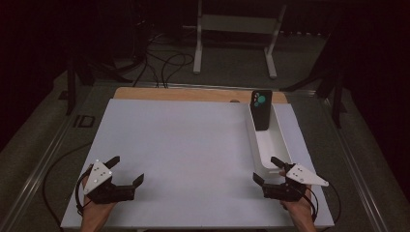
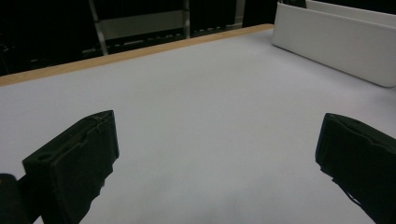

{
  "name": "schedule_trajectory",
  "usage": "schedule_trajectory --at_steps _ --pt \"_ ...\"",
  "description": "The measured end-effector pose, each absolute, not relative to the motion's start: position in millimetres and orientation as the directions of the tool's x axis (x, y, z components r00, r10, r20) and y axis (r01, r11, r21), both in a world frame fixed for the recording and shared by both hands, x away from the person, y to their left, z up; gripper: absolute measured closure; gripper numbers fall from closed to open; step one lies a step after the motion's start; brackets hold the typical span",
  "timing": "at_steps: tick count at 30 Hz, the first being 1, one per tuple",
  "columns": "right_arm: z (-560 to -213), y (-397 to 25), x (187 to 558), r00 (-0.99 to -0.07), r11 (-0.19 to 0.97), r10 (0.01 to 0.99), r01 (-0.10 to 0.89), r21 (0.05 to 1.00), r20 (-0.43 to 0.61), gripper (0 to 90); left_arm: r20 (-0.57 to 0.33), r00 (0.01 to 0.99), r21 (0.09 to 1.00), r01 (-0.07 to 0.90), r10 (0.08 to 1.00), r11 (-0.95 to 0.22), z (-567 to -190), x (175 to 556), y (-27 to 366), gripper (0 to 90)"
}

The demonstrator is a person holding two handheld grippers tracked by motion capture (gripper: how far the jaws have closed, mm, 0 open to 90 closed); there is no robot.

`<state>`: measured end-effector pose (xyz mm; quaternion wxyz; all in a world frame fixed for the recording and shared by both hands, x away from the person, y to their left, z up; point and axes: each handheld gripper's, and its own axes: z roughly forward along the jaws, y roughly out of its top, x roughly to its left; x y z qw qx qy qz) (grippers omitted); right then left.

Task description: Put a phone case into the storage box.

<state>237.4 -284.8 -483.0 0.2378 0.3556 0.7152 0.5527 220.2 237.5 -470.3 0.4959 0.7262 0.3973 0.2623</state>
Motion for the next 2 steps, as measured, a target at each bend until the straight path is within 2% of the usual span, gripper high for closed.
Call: schedule_trajectory --at_steps 2 --pt "-482.9 -285.0 237.7 -0.631 0.133 0.774 0.246 0.960 0.054 8.8 -0.012 0.545 0.928 0.318 0.838 -0.193 -470.4 220.4 237.5 0.1"
